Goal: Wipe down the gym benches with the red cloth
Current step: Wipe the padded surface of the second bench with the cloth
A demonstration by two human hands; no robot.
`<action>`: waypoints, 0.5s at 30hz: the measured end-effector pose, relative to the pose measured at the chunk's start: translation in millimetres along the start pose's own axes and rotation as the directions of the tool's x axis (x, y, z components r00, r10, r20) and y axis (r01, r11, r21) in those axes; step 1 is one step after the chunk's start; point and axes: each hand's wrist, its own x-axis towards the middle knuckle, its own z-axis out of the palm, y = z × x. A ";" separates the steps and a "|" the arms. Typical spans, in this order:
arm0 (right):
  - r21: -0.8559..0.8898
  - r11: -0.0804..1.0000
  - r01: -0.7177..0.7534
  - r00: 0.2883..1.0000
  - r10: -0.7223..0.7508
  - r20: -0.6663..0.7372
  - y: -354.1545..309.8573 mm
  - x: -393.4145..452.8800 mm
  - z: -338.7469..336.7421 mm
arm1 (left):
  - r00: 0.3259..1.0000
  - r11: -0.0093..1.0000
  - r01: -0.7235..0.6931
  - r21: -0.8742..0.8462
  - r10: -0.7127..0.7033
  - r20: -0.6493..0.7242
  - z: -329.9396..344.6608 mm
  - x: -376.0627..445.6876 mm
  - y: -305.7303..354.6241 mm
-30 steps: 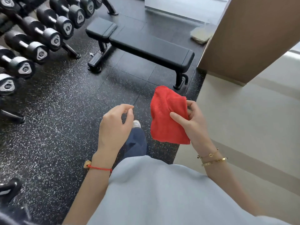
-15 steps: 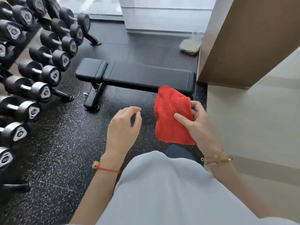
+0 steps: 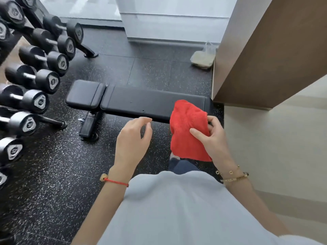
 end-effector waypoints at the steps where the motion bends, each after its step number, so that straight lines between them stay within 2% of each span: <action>1: 0.000 1.000 -0.006 1.000 0.006 -0.001 -2.9 15.4 1.0 | 1.000 1.000 -0.002 0.004 0.002 -0.008 3.3 16.1 -1.1; 8: -0.037 0.999 -0.029 0.999 0.028 -0.033 -7.2 111.3 6.4 | 1.000 0.999 -0.027 0.024 0.027 0.003 39.3 110.6 -17.6; 15: -0.058 0.996 -0.063 0.993 0.057 -0.101 42.6 195.3 13.1 | 0.993 0.995 -0.088 0.040 0.085 0.079 113.1 179.9 -57.4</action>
